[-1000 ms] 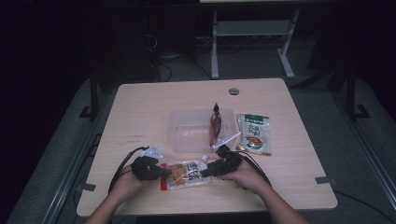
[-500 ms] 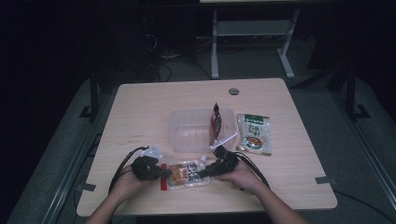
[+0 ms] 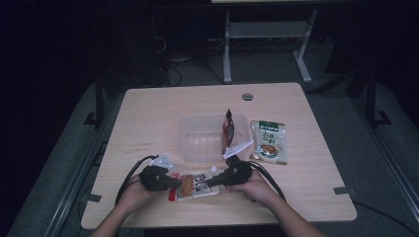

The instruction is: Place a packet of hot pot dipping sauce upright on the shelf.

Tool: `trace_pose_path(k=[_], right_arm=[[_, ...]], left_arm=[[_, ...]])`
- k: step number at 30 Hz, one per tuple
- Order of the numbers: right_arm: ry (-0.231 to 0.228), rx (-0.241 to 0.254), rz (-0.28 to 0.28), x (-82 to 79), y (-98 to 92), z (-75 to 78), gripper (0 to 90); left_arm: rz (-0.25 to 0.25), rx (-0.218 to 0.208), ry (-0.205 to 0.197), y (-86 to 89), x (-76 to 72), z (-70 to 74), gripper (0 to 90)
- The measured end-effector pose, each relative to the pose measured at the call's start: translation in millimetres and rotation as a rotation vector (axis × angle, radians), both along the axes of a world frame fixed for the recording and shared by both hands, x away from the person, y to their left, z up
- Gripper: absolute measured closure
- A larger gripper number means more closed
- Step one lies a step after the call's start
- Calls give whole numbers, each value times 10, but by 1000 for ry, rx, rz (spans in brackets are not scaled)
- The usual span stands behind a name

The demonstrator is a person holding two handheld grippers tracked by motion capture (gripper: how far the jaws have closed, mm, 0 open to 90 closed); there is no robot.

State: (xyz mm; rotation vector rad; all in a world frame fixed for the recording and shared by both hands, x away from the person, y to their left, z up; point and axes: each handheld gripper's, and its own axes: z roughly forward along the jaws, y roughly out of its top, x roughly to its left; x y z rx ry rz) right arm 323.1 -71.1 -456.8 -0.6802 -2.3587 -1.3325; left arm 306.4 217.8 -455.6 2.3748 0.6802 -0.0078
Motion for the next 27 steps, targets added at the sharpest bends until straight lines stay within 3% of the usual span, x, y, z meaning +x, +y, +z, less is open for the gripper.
trace_pose_path(k=[7, 11, 16, 19, 27], right_arm=[[-39, 66, 17, -58, 15, 146, 900], [-46, 118, 14, -67, -9, 226, 900], [-59, 180, 11, -79, -36, 327, 900], [-74, 182, 8, -86, -53, 372, 900], [-95, 181, 0, -110, -90, 450, 900]], left_arm=[[3, -35, -31, -26, -19, 64, 899], [-22, -52, -53, -105, -39, 87, 899], [-65, -84, -47, -201, -82, 110, 899], [-81, -89, -64, -218, -96, 124, 894], [-96, -113, -78, -88, -113, 209, 688]])
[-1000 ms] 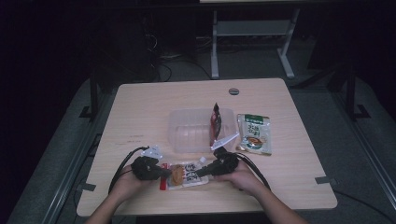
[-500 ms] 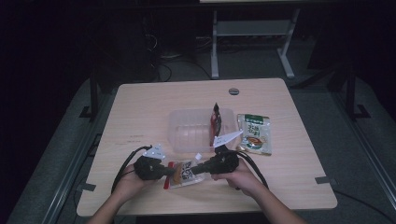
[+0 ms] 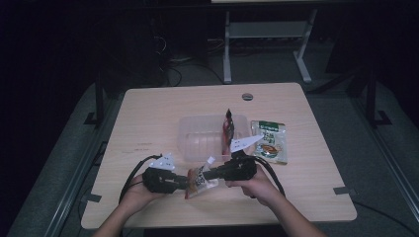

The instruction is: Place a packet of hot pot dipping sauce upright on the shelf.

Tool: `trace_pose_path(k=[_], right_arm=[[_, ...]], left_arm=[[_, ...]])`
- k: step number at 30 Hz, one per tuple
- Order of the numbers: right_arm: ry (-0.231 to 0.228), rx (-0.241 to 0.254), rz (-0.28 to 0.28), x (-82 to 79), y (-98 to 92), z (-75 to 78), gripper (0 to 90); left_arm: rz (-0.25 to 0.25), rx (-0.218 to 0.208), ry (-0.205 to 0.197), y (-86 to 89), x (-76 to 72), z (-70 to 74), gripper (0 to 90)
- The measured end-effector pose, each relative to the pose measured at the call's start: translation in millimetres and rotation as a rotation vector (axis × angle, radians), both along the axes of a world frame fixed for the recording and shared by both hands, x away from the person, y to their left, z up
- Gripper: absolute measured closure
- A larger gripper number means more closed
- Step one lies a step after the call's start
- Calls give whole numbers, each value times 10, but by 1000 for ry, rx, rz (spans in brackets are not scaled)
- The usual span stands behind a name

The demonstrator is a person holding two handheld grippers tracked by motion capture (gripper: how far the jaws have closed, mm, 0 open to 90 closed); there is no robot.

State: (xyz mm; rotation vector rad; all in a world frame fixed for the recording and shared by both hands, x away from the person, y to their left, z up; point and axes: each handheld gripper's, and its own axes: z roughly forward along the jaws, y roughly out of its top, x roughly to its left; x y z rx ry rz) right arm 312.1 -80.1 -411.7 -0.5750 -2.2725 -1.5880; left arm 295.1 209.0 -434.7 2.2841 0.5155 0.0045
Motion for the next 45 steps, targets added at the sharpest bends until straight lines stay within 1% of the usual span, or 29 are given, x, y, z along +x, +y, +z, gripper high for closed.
trace_pose_path(k=[3, 4, 7, 9, 11, 12, 14, 15, 16, 18, 20, 22, 25, 26, 28, 36, 40, 44, 45], right_arm=[[-16, -7, 1, -11, -9, 43, 900], [-18, -11, -1, -17, -15, 57, 900], [-44, -15, -8, -25, -29, 88, 900], [-45, -14, -11, -33, -45, 117, 900], [-51, -13, -13, -38, -58, 144, 900], [-64, -14, -14, -38, -62, 164, 900], [-65, -18, -19, -47, -75, 206, 900], [-78, -13, -24, -46, -80, 221, 900], [-79, -14, -28, -47, -87, 244, 900], [-89, -12, -32, -41, -99, 283, 900], [-99, -6, -36, -26, -108, 322, 900], [-103, -11, -42, -13, -115, 356, 900], [-106, -8, -48, -4, -123, 390, 900], [-115, -4, -51, 6, -125, 403, 900], [-117, -4, -58, 15, -134, 431, 900], [-149, 19, -76, 71, -143, 572, 900], [-167, 31, -93, 122, -139, 647, 900], [-173, 38, -108, 194, -135, 724, 900], [-175, 40, -113, 213, -131, 742, 900]], left_arm=[[-2, -3, 3, 42, -20, 2, 610], [-6, 0, -6, 57, -21, 3, 589], [-4, 2, -15, 97, -33, 19, 544], [-1, 2, -19, 136, -35, 33, 503], [10, -4, -16, 162, -35, 29, 483], [17, -2, -14, 175, -34, 29, 471], [21, 3, -12, 200, -25, 21, 455], [22, -1, -16, 206, -19, 16, 445], [26, -1, -9, 211, -21, 16, 433], [32, -3, -9, 212, -20, 11, 408], [32, 1, -4, 212, -17, 4, 376], [34, 8, -1, 209, -13, -14, 347], [32, 12, 6, 209, -11, -26, 325], [33, 10, 7, 208, -11, -28, 318], [31, 13, 1, 209, -6, -29, 310], [30, 16, 7, 208, -6, -31, 305], [30, 16, 10, 208, -8, -31, 305], [27, 21, 11, 212, -7, -26, 305], [31, 15, 12, 209, -10, -28, 305]])
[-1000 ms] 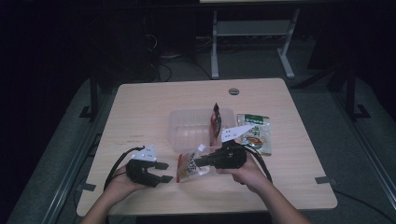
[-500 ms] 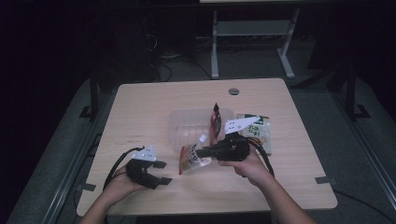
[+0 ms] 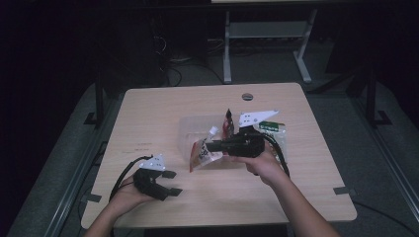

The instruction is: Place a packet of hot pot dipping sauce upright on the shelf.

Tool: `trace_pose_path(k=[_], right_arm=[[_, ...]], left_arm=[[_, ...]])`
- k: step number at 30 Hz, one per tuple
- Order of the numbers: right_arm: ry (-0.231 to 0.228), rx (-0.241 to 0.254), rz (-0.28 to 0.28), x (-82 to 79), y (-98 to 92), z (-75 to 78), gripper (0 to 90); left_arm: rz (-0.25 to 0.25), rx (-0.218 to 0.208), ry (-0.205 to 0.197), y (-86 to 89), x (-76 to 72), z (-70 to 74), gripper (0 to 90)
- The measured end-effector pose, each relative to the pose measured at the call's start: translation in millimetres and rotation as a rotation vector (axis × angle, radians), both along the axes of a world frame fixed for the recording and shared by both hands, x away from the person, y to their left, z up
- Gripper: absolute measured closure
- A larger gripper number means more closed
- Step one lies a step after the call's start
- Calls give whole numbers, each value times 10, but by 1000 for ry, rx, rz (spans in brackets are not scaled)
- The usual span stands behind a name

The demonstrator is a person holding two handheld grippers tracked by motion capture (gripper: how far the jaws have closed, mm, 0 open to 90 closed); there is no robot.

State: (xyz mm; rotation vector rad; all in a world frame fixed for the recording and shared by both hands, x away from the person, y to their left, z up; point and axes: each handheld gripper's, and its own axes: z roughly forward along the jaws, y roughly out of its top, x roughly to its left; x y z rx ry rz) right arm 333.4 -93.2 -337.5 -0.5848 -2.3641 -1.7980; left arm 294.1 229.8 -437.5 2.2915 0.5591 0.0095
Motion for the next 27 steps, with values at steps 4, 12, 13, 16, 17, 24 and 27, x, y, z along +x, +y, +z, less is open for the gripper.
trace_pose_path(k=[4, 12, 13, 16, 17, 24, 27], right_arm=[[-12, 2, -8, 85, 19, 71, 900], [-8, -19, -34, 276, 81, 143, 900], [-9, -22, -40, 297, 90, 148, 900], [-7, -28, -47, 364, 119, 155, 900], [-6, -33, -48, 385, 128, 159, 900], [-7, -56, -62, 524, 211, 183, 900], [-7, -70, -71, 580, 260, 188, 900]], left_arm=[[-6, 6, -3, 5, 8, -1, 305], [-9, 2, -5, 12, 16, -8, 306], [-6, 1, -2, 10, 13, -11, 306], [-6, 0, 4, 9, 9, -10, 306], [-5, 0, 6, 10, 9, -11, 306], [-2, 3, 10, 19, 13, -10, 306], [-3, 5, 9, 22, 15, -10, 307]])
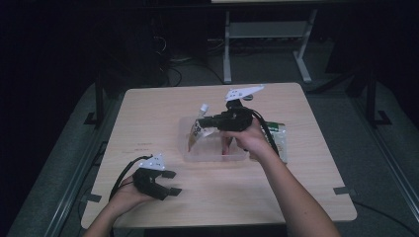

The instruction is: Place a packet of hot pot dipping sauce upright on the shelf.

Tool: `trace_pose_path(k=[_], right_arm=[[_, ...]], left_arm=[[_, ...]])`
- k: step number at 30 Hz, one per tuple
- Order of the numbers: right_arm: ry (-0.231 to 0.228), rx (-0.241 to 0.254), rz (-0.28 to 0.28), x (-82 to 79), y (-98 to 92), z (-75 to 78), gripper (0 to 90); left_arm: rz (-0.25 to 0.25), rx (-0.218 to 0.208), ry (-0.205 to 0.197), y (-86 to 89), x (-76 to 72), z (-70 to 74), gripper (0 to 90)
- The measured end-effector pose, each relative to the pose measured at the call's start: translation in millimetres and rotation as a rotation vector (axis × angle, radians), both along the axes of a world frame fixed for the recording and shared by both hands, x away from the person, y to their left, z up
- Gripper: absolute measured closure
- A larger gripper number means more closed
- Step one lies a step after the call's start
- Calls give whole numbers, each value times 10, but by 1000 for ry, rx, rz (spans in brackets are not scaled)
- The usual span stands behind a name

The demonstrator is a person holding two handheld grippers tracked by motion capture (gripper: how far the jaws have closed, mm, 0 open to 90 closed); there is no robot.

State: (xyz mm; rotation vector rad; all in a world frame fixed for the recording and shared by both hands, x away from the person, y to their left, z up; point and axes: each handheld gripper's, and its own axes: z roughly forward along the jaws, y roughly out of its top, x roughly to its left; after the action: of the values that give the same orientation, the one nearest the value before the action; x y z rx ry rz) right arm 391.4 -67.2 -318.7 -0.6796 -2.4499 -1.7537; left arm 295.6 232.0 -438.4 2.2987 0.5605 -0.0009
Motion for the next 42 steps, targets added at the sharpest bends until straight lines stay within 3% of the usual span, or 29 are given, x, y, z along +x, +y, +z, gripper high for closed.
trace_pose_path(k=[9, 20, 42], right_arm=[[21, -15, -20, 137, 82, -63, 900], [29, -17, -21, 187, 197, -80, 900], [35, -168, -74, 199, 515, -242, 900]], left_arm=[[-2, 4, -5, 6, 7, -1, 307], [-3, -4, -3, 3, 9, -10, 307], [-11, 1, 3, -4, 5, -15, 305]])
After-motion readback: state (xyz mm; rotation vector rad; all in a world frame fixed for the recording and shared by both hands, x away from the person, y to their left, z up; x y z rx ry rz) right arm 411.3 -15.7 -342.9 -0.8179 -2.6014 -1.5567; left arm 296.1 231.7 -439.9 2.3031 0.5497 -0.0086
